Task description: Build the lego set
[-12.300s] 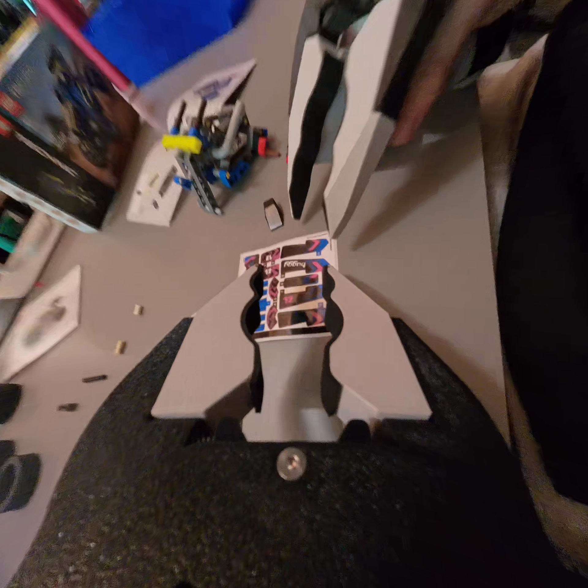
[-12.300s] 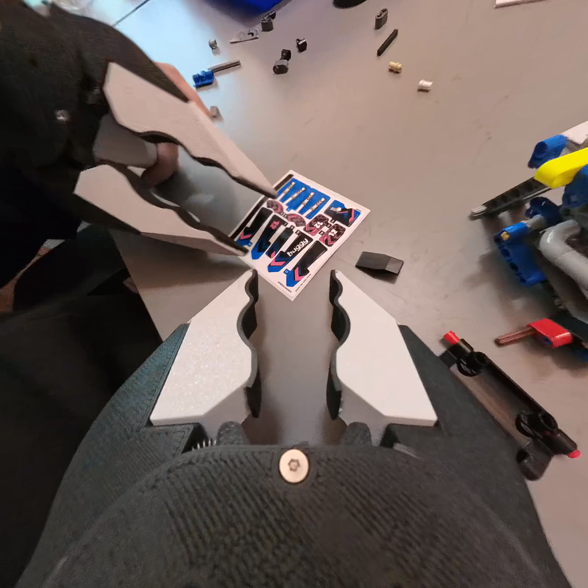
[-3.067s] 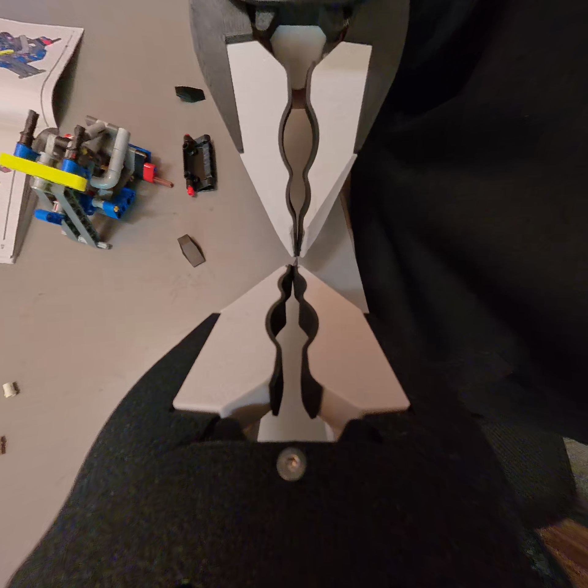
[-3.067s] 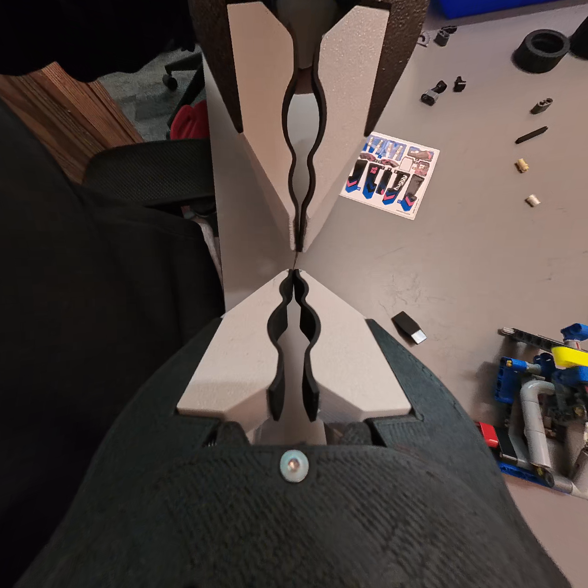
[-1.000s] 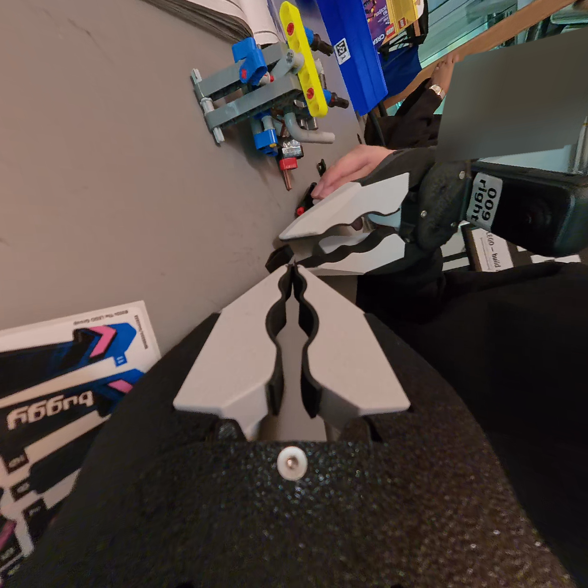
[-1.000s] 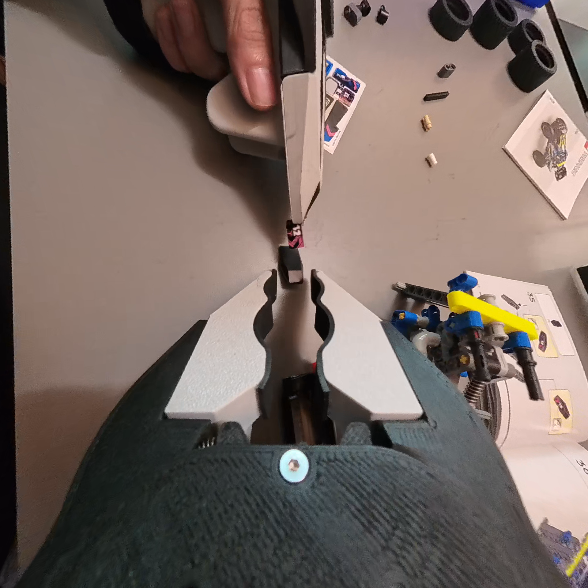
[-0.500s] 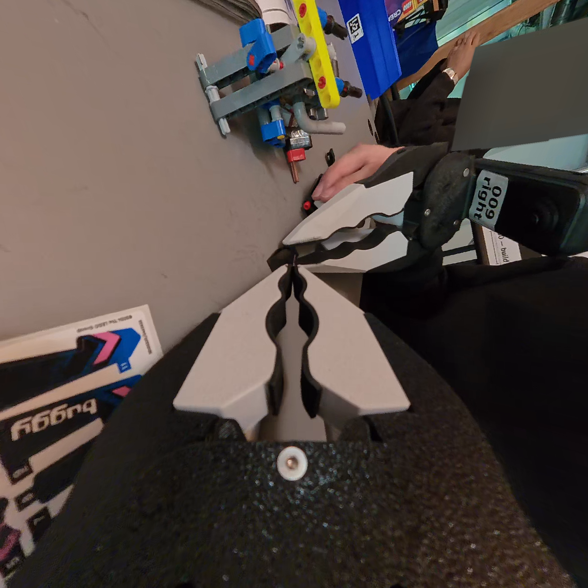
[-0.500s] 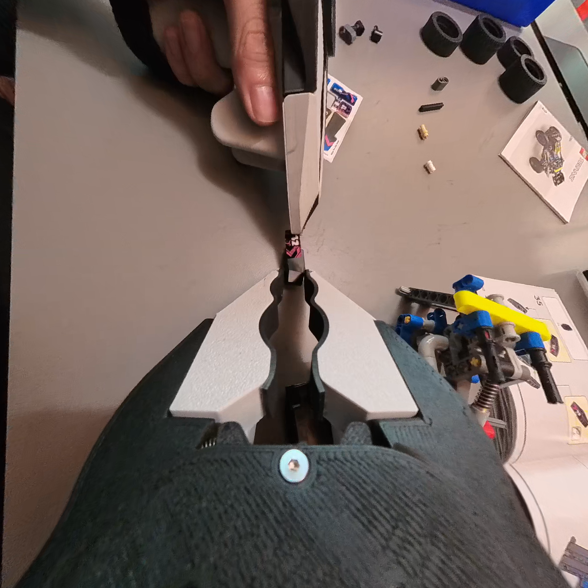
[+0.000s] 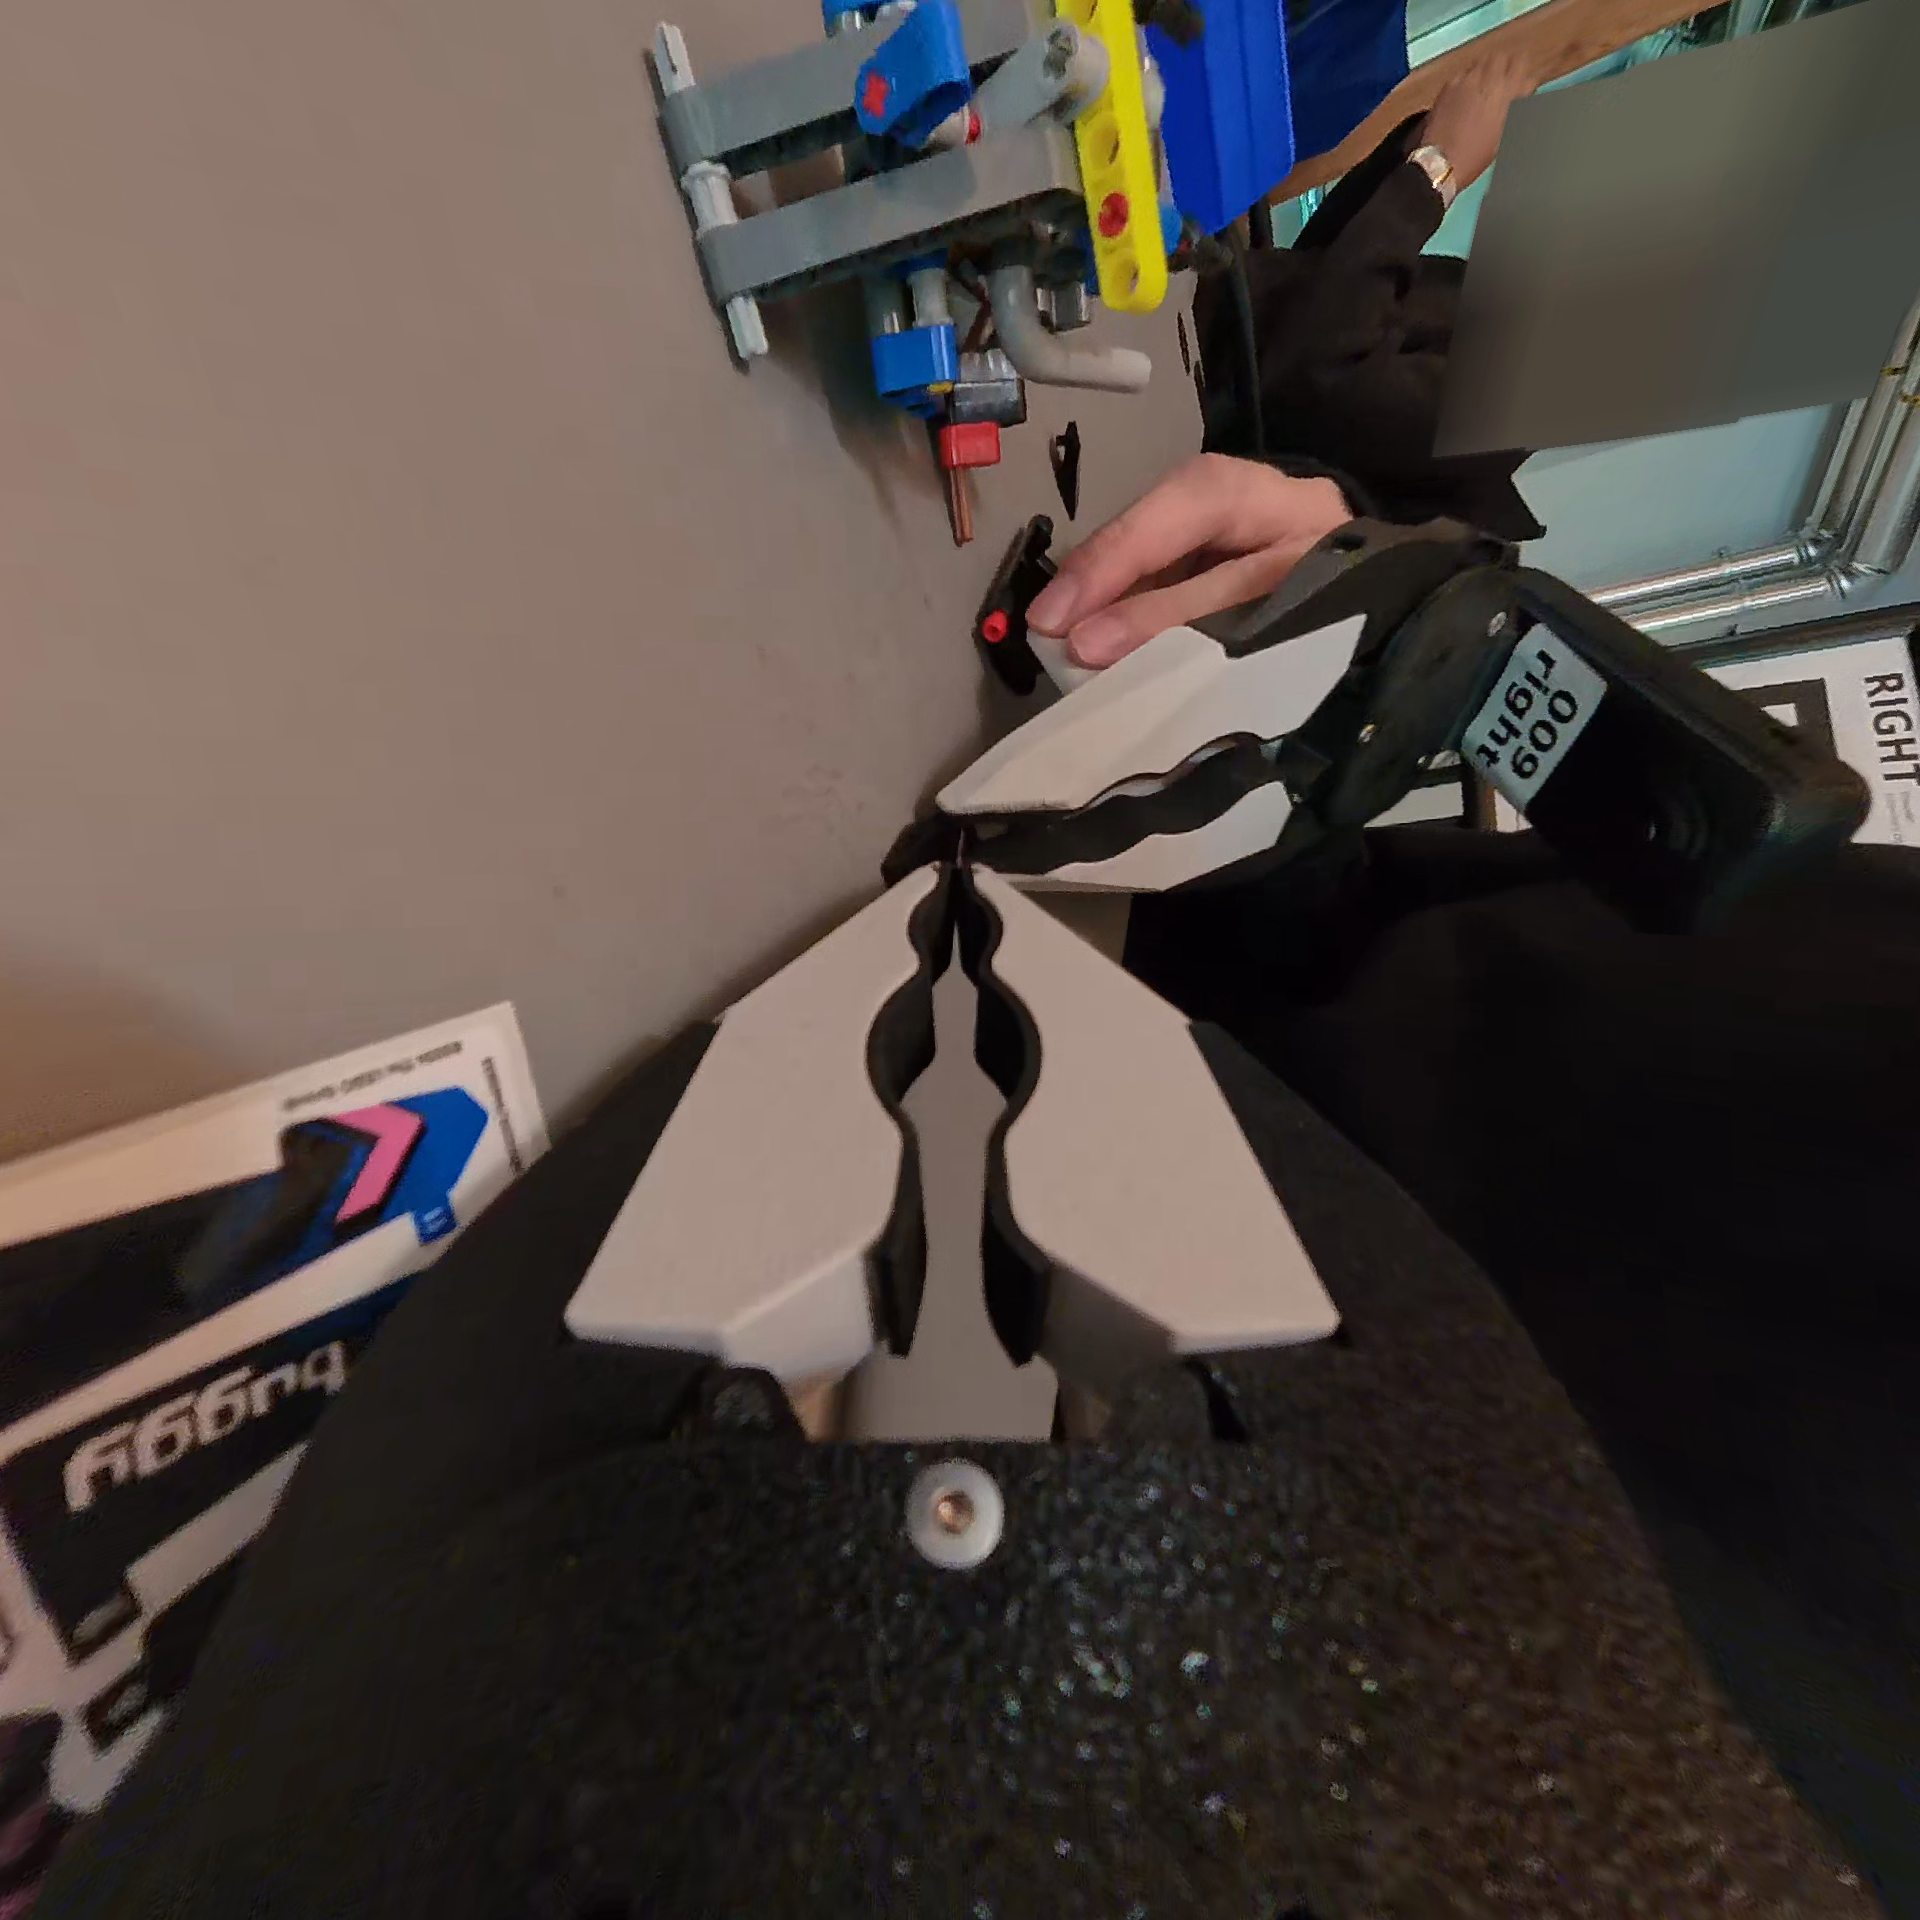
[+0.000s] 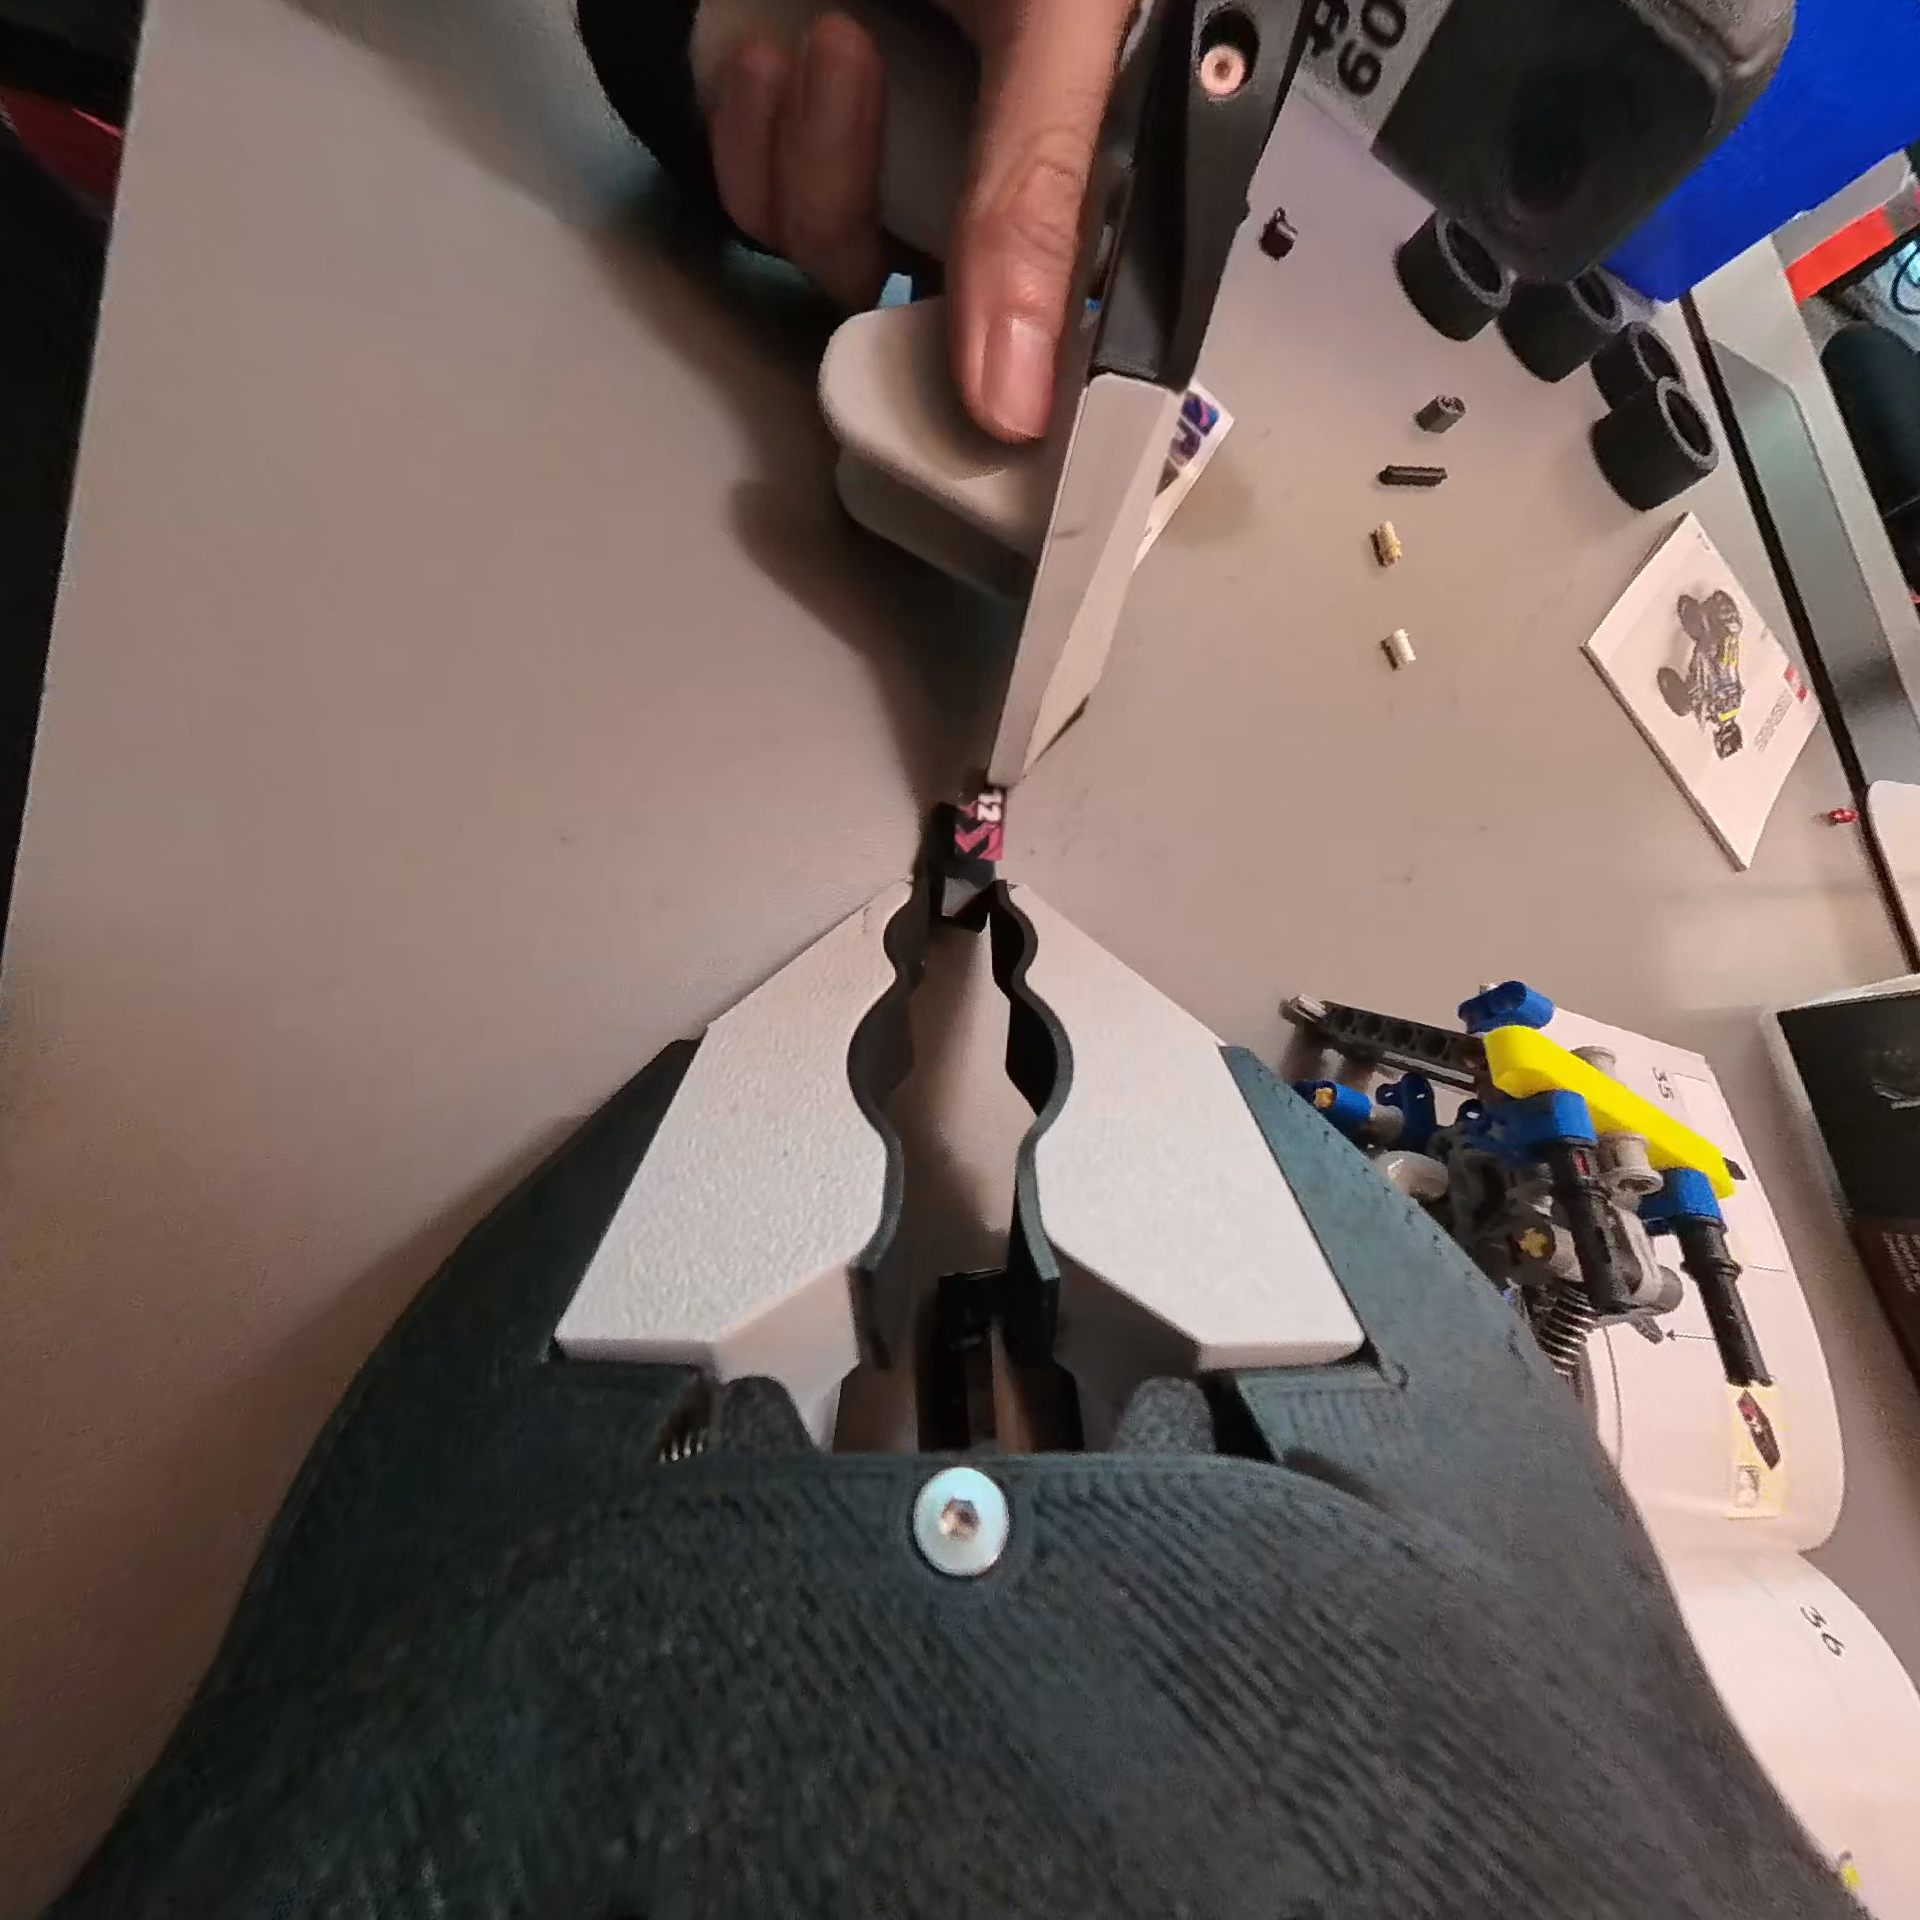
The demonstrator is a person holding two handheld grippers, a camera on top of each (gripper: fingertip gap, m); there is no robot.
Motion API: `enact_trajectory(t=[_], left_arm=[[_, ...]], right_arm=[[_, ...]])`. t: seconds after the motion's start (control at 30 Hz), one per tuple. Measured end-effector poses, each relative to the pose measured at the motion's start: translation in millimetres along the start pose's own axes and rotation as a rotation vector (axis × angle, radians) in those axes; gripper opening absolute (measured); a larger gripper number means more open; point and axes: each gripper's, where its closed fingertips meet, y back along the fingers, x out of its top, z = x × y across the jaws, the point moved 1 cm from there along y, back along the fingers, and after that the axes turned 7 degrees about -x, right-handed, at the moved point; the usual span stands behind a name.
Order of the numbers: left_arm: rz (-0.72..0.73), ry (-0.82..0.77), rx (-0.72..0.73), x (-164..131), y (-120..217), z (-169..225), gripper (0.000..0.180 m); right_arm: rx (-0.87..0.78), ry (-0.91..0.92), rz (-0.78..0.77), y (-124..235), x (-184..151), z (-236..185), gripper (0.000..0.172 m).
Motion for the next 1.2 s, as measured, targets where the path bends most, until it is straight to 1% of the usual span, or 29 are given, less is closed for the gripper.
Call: enact_trajectory(t=[0.67,1.2], left_arm=[[-0.025,0.091,-0.019,-0.5,-3.3,-2.0,0.0],[-0.025,0.096,0.011,-1.0,-3.8,-4.3,0.0]], right_arm=[[0.001,0.02,0.009,0.4,0.5,-1.6,0.009],[0.009,0.02,0.01,0.6,0.5,-2.0,0.009]])
